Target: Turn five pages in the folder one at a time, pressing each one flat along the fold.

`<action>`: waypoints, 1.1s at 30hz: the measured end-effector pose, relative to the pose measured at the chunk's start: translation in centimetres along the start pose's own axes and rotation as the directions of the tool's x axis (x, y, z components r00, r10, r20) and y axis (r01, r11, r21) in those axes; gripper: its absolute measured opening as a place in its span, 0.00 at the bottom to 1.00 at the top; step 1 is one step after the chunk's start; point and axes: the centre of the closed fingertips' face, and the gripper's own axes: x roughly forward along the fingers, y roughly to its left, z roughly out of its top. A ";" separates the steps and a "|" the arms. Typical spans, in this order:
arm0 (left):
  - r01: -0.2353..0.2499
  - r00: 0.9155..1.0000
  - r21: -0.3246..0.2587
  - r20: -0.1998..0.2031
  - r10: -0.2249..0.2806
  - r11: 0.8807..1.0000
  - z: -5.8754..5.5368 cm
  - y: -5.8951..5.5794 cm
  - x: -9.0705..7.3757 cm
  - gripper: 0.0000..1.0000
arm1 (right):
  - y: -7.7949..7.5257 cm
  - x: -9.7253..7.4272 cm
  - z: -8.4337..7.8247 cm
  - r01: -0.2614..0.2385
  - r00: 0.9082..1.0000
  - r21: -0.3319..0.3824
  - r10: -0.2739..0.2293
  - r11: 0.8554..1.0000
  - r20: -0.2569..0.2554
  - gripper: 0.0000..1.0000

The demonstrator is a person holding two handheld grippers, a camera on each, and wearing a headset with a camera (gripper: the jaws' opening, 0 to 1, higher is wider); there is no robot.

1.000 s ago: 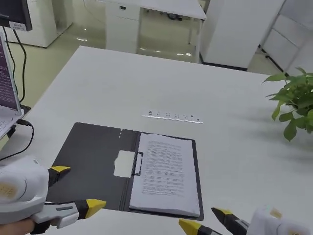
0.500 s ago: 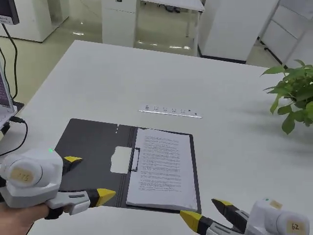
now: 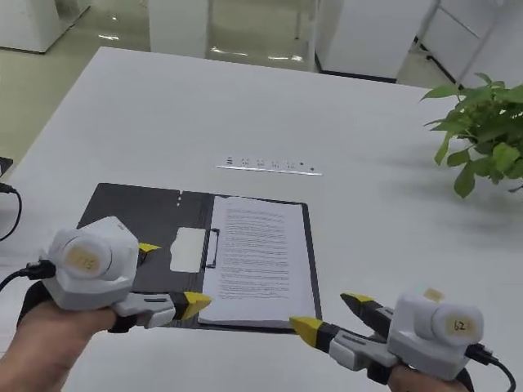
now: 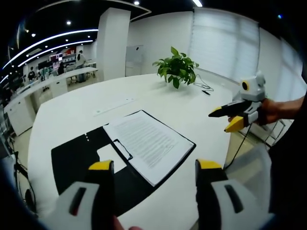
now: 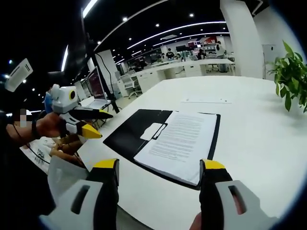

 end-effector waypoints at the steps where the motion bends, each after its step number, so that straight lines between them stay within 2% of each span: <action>1: 0.011 1.000 0.007 -0.008 -0.011 1.000 0.0 -0.3 0.7 0.68 | -0.3 0.0 -0.2 0.006 1.000 -0.007 -0.006 1.000 -0.002 0.67; 8: 0.062 0.998 0.027 -0.026 -0.061 0.998 -0.2 -2.1 4.7 0.67 | -1.5 0.1 -0.9 0.021 1.000 -0.006 -0.021 1.000 -0.016 0.64; 15: 0.102 0.994 0.058 -0.050 -0.099 0.993 -0.4 -4.4 8.5 0.66 | -2.5 0.1 -1.3 0.042 0.999 -0.008 -0.042 0.999 -0.027 0.61; 20: 0.121 0.992 0.071 -0.052 -0.117 0.990 -0.3 -5.9 11.4 0.65 | -3.0 -0.1 -1.2 0.059 0.998 0.016 -0.058 0.998 -0.013 0.60; 24: 0.128 0.991 0.059 -0.049 -0.126 0.990 -0.5 -6.6 13.2 0.65 | -3.0 -0.3 -1.4 0.061 0.998 0.030 -0.061 0.998 -0.008 0.60; 29: 0.122 0.990 0.068 -0.085 -0.116 0.990 -1.9 -7.0 15.2 0.66 | -3.4 -0.7 -2.2 0.070 0.997 0.055 -0.069 0.996 -0.017 0.60; 33: 0.116 0.990 0.050 -0.090 -0.111 0.992 -2.3 -7.3 16.7 0.66 | -3.8 -0.9 -2.9 0.079 0.997 0.082 -0.077 0.994 -0.024 0.60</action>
